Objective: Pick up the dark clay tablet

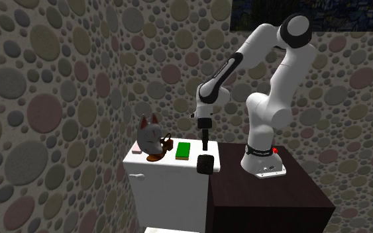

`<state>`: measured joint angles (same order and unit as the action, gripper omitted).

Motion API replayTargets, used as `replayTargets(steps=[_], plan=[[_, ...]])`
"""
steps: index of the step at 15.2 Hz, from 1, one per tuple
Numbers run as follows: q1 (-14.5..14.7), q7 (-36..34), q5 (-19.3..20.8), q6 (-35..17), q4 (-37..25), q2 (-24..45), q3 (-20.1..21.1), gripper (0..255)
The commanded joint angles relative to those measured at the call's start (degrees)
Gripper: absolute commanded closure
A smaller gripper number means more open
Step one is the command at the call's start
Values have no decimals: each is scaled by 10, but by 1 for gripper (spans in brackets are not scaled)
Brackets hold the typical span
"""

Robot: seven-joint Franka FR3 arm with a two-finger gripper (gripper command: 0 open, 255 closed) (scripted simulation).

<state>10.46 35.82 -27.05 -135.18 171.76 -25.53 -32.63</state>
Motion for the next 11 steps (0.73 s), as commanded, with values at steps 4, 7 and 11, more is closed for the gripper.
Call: replayTargets(steps=[4, 7, 11], plan=[[56, 72, -73, -44, -3, 68, -38, 0], [89, 117, -121, -60, -10, 106, -58, 0], [90, 120, -123, -60, -11, 108, -59, 255]])
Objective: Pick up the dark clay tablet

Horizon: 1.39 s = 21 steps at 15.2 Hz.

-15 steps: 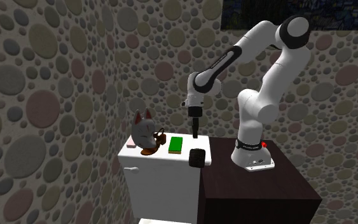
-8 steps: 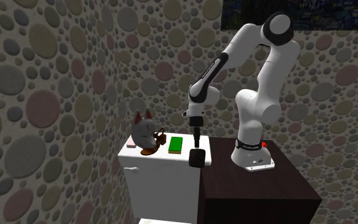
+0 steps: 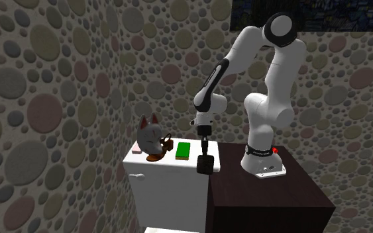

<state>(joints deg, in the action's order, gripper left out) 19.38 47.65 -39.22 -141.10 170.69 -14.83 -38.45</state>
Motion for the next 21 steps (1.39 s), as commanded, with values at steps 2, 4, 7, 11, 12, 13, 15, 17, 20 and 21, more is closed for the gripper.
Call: replayTargets(steps=[2, 4, 7, 11, 12, 13, 15, 17, 20, 21], plan=[[0, 1, 0, -1, 0, 1, -1, 255], [0, 2, -1, -1, 0, 1, -1, 255], [-1, -1, 1, -1, 1, -1, 1, 255], [-48, -69, 73, 25, 10, -59, 28, 255], [-59, -83, 87, 33, 11, -73, 35, 255], [-69, -96, 101, 42, 12, -85, 42, 255], [-88, -121, 123, 60, 12, -110, 55, 255], [-104, -143, 142, 80, 12, -133, 68, 255], [-125, -172, 164, 110, 9, -166, 84, 255], [-131, -181, 170, 120, 7, -176, 89, 255]])
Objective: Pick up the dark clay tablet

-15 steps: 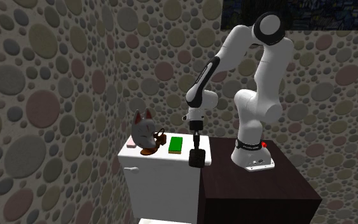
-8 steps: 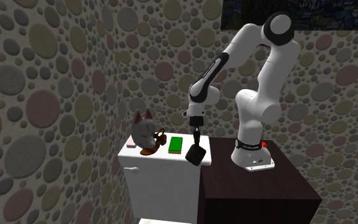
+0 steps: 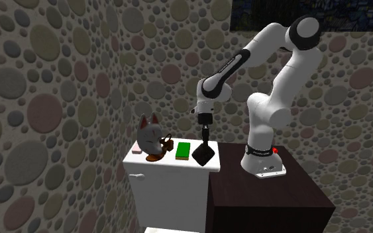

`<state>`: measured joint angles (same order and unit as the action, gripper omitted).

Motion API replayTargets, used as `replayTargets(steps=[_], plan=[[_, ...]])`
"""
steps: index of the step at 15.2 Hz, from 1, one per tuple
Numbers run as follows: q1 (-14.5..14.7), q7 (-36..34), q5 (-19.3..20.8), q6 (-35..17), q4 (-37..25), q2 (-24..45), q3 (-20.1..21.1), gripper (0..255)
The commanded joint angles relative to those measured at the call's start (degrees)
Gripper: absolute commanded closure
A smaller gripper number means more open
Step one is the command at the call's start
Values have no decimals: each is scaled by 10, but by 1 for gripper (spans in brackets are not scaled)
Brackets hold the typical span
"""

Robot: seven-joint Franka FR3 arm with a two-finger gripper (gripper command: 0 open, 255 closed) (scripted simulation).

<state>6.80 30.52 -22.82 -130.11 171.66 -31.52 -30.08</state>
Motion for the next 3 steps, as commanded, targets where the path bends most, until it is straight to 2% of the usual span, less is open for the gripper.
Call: replayTargets(steps=[1, 3], plan=[[-11, -18, 12, 21, -4, -19, 10, 255], [-12, -19, 12, 22, -5, -21, 10, 255]])
